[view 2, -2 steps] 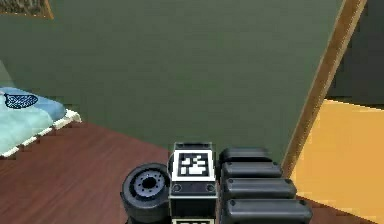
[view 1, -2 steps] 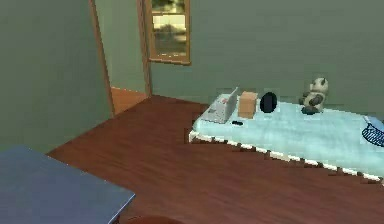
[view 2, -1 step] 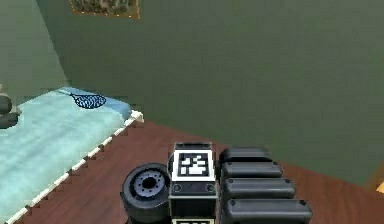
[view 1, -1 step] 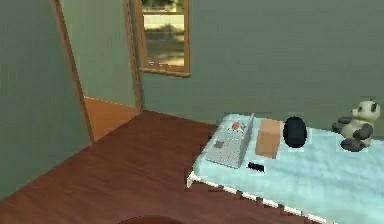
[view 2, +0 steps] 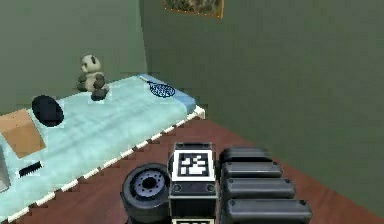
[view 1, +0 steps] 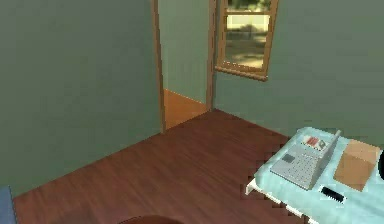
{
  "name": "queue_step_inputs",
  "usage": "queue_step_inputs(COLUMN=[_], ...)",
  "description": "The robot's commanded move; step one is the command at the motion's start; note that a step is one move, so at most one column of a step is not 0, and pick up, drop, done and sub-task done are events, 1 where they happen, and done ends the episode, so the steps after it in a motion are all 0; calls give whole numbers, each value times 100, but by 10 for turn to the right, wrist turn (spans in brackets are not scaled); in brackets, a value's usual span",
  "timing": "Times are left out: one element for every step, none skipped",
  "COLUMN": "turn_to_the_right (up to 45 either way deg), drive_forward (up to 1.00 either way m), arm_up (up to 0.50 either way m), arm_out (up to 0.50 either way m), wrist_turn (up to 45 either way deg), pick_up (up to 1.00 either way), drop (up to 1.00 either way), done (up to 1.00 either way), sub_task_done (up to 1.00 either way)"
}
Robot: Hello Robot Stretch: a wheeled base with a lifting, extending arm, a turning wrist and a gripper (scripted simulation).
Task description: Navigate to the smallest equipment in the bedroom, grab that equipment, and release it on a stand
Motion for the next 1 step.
queue_step_inputs(turn_to_the_right=[0], drive_forward=[20], arm_up=[0], arm_out=[0], wrist_turn=[0], pick_up=[0], drop=[0], done=[0], sub_task_done=[0])
